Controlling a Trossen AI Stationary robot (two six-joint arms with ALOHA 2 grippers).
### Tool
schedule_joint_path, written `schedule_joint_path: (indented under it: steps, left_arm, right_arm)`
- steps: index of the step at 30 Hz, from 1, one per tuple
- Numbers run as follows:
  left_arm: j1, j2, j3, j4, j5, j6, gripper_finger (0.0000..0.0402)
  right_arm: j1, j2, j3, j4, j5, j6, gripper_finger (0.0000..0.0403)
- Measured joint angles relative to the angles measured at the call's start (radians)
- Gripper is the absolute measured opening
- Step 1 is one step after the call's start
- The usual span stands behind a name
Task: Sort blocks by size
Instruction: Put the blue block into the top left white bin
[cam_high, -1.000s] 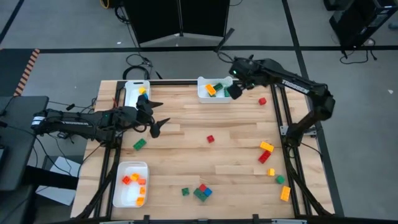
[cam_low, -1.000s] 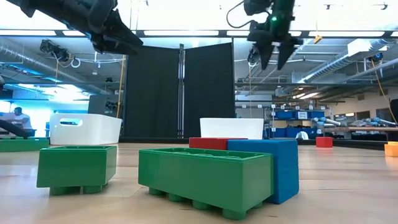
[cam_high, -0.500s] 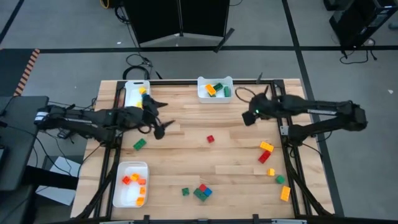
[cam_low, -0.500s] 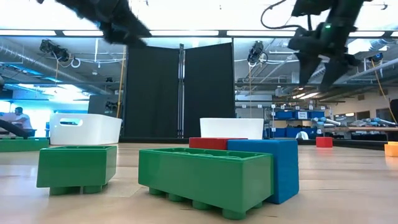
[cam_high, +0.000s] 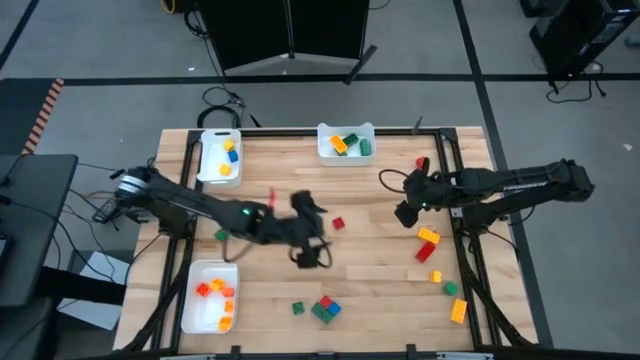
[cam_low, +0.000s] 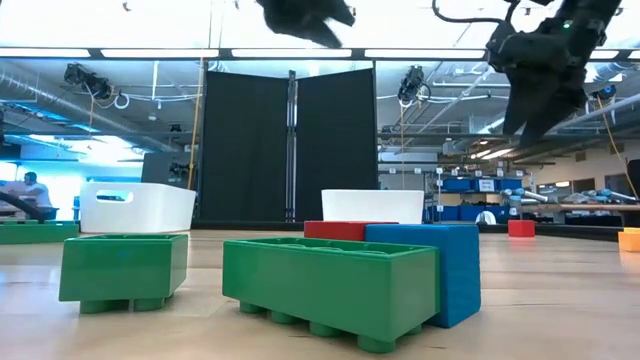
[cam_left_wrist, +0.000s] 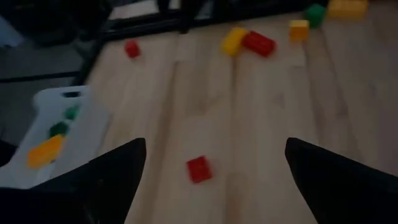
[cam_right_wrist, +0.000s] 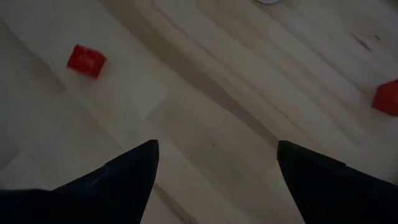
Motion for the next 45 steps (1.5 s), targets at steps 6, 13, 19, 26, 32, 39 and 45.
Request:
schedule_joint_path:
  steps: [6,13,19,26,32,39,45]
  left_arm:
    - [-0.048,0.204,0.242,-0.135,0.067,0.024,0.0395]
    - [-0.088,0.375,0.438,-0.32,0.131,0.02,0.0394]
    - [-0.127,0.475,0.475,-0.327,0.225,0.025,0.0394]
    - [-0.156,0.522,0.477,-0.312,0.263,0.022,0.0394]
    - [-0.156,0.562,0.463,-0.297,0.317,-0.009,0.0394]
    - [-0.169,0.623,0.461,-0.268,0.367,-0.03,0.0392]
    - [-0.174,0.623,0.461,-0.261,0.37,-0.028,0.0391]
  right_arm:
    - [0.028,0.0,0.0,-0.014,0.005,-0.051,0.0335]
    - [0.029,0.0,0.0,-0.036,0.019,-0.078,0.0336]
    - [0.029,0.0,0.0,-0.043,0.023,-0.071,0.0331]
    - [0.029,0.0,0.0,-0.043,0.029,-0.07,0.0325]
    - [0.029,0.0,0.0,-0.04,0.059,-0.071,0.0325]
    - [0.029,0.0,0.0,-0.038,0.064,-0.071,0.0324]
    - [0.029,0.0,0.0,-0.034,0.076,-0.07,0.0318]
